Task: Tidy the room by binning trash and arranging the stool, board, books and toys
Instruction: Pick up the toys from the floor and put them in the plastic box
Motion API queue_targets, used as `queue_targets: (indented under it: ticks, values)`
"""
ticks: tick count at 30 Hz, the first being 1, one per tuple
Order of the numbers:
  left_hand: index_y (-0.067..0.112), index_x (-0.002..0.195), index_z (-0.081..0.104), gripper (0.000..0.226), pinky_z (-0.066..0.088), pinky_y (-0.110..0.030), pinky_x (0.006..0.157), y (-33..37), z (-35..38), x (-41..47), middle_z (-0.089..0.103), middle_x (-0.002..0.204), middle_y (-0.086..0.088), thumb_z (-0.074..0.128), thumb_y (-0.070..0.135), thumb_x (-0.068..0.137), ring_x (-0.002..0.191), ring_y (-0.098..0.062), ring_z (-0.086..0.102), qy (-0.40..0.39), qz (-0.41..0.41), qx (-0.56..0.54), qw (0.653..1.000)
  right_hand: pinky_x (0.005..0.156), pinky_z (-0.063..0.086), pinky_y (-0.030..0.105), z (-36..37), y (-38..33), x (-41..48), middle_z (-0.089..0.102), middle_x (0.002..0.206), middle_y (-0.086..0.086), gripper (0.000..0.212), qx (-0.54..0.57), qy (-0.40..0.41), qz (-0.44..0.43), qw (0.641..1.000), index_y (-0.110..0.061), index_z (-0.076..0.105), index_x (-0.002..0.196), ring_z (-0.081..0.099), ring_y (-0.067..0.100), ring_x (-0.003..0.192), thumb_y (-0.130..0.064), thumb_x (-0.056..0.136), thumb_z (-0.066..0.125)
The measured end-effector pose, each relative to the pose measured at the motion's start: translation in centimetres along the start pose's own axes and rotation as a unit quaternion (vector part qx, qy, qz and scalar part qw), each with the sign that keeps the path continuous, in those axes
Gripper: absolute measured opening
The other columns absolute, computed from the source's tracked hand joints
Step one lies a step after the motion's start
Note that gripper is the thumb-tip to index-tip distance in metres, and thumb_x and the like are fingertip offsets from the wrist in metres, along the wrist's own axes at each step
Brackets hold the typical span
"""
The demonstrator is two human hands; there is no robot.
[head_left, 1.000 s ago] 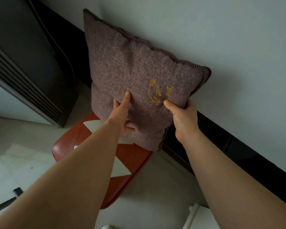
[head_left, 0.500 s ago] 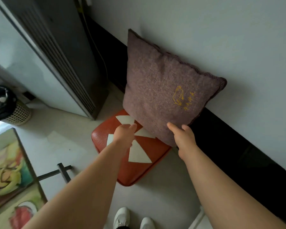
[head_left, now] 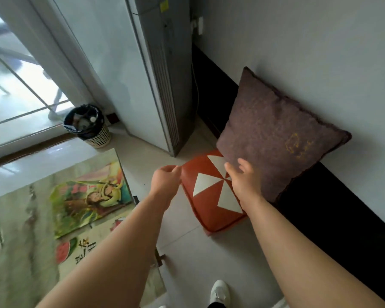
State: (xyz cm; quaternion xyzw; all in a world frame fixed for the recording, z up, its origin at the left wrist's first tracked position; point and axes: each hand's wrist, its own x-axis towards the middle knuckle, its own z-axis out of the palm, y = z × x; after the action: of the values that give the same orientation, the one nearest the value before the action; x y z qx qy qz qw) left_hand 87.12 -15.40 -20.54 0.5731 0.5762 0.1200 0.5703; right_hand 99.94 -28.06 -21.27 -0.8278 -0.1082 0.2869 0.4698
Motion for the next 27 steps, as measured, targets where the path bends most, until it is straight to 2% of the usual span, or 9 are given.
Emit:
queue_targets:
  ticks: [5, 10, 13, 16, 20, 22, 25, 27]
  values:
    - [0.013, 0.115, 0.065, 0.029, 0.053, -0.041, 0.088, 0.8, -8.3, -4.3, 0.070, 0.111, -0.006, 0.055, 0.030, 0.093, 0.099, -0.023, 0.067, 0.027, 0.079, 0.045, 0.995, 0.107, 0.041, 0.039, 2.3, -3.9, -7.0, 0.040, 0.149, 0.000, 0.057, -0.053, -0.009, -0.093, 0.994, -0.024, 0.038, 0.143, 0.040, 0.021, 0.135, -0.046, 0.093, 0.053]
    - [0.012, 0.121, 0.063, 0.031, 0.044, -0.024, 0.081, 1.7, -16.1, -10.3, 0.067, 0.104, -0.001, 0.055, 0.027, 0.095, 0.095, -0.016, 0.063, 0.045, 0.190, 0.127, 0.973, 0.096, 0.037, 0.025, 3.7, -7.5, -14.1, 0.043, 0.146, 0.000, 0.054, -0.082, -0.006, -0.169, 0.982, -0.025, 0.042, 0.141, 0.041, 0.017, 0.133, -0.044, 0.092, 0.054]
    - [0.014, 0.127, 0.058, 0.036, 0.052, -0.032, 0.087, 1.3, -20.1, -13.8, 0.066, 0.114, 0.000, 0.054, 0.029, 0.095, 0.098, -0.015, 0.064, 0.053, 0.233, 0.164, 0.957, 0.100, 0.036, 0.028, 4.3, -9.3, -18.0, 0.043, 0.146, 0.000, 0.051, -0.097, -0.013, -0.219, 0.971, -0.023, 0.043, 0.140, 0.039, 0.017, 0.135, -0.042, 0.094, 0.053]
    - [0.013, 0.129, 0.056, 0.037, 0.054, -0.038, 0.091, 0.3, -23.4, -16.9, 0.066, 0.117, -0.002, 0.054, 0.027, 0.095, 0.099, -0.012, 0.063, 0.071, 0.255, 0.175, 0.948, 0.100, 0.035, 0.027, 4.7, -10.5, -21.3, 0.044, 0.145, 0.000, 0.050, -0.105, -0.026, -0.253, 0.961, -0.023, 0.044, 0.140, 0.039, 0.018, 0.134, -0.041, 0.093, 0.053]
    - [0.012, 0.129, 0.055, 0.036, 0.054, -0.032, 0.091, -1.5, -25.6, -20.0, 0.065, 0.118, -0.001, 0.055, 0.023, 0.095, 0.099, -0.011, 0.062, 0.103, 0.266, 0.166, 0.944, 0.095, 0.031, 0.020, 5.3, -10.9, -23.6, 0.047, 0.143, 0.000, 0.050, -0.116, -0.037, -0.284, 0.951, -0.020, 0.045, 0.139, 0.040, 0.016, 0.133, -0.039, 0.093, 0.054]
    - [0.012, 0.128, 0.057, 0.034, 0.052, -0.025, 0.087, -2.5, -26.1, -21.3, 0.065, 0.118, 0.000, 0.055, 0.022, 0.095, 0.098, -0.008, 0.061, 0.125, 0.265, 0.164, 0.942, 0.096, 0.032, 0.022, 5.5, -10.8, -24.3, 0.048, 0.142, 0.001, 0.051, -0.121, -0.048, -0.299, 0.945, -0.019, 0.046, 0.139, 0.041, 0.017, 0.132, -0.040, 0.093, 0.054]
    - [0.012, 0.126, 0.059, 0.033, 0.053, -0.029, 0.089, -4.5, -26.4, -23.1, 0.066, 0.116, 0.002, 0.056, 0.023, 0.094, 0.101, -0.009, 0.063, 0.160, 0.268, 0.156, 0.937, 0.101, 0.035, 0.027, 5.8, -10.0, -24.7, 0.049, 0.141, 0.002, 0.051, -0.129, -0.058, -0.310, 0.940, -0.019, 0.046, 0.138, 0.042, 0.018, 0.131, -0.039, 0.092, 0.055]
    - [0.013, 0.126, 0.059, 0.033, 0.053, -0.027, 0.089, -6.0, -26.4, -24.2, 0.065, 0.114, 0.006, 0.058, 0.022, 0.094, 0.101, -0.006, 0.062, 0.180, 0.263, 0.149, 0.936, 0.105, 0.037, 0.034, 6.0, -9.2, -24.9, 0.049, 0.141, 0.002, 0.051, -0.134, -0.065, -0.315, 0.937, -0.020, 0.046, 0.139, 0.042, 0.019, 0.131, -0.040, 0.092, 0.055]
